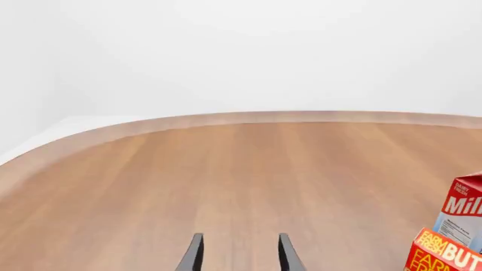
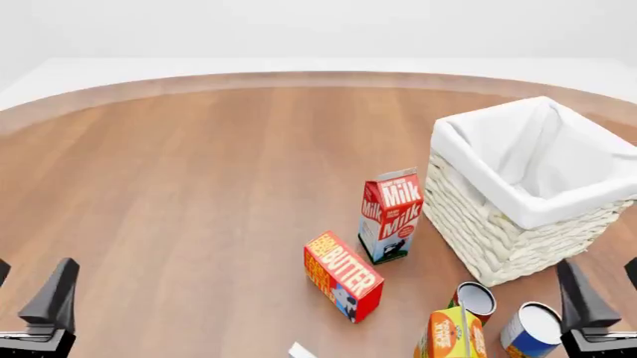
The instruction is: Pick up the cream cheese box and the butter, and put them in the basket.
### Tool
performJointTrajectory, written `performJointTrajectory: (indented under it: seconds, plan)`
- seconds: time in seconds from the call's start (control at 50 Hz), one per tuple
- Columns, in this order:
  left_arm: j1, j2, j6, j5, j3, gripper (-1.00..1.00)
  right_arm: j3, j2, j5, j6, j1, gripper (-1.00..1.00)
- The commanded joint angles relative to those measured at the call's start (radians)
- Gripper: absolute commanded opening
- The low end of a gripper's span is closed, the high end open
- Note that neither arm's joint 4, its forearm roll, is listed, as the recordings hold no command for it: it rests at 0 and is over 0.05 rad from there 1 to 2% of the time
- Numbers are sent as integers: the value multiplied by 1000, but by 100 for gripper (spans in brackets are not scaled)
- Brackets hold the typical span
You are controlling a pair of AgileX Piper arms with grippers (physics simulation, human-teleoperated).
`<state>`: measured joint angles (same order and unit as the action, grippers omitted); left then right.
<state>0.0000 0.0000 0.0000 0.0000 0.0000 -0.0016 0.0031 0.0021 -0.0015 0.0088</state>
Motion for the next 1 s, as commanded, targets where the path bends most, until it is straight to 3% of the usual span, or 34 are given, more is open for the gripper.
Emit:
performJointTrajectory:
  seconds: [0.02,0.16,0.26,0.44,0.66,0.74,0.8,0.84,1.0]
  plan:
    - [0,0,0,0,0,100,-4,7,11,-2,23,100]
    - [0,0,0,0,0,100,-27,38,8,-3,42,100]
    - [0,0,0,0,0,100,-60,94,8,-1,103,100]
    - [0,0,0,0,0,100,-187,144,68,-25,167,100]
    - [0,0,0,0,0,100,-335,307,111,-102,328,100]
    - [0,0,0,0,0,100,-425,424,140,-63,358,100]
    - [0,0,0,0,0,100,-485,521,162,-71,397,100]
    - [0,0,0,0,0,100,-473,583,133,-58,435,100]
    - [0,0,0,0,0,100,-576,662,183,-116,479,100]
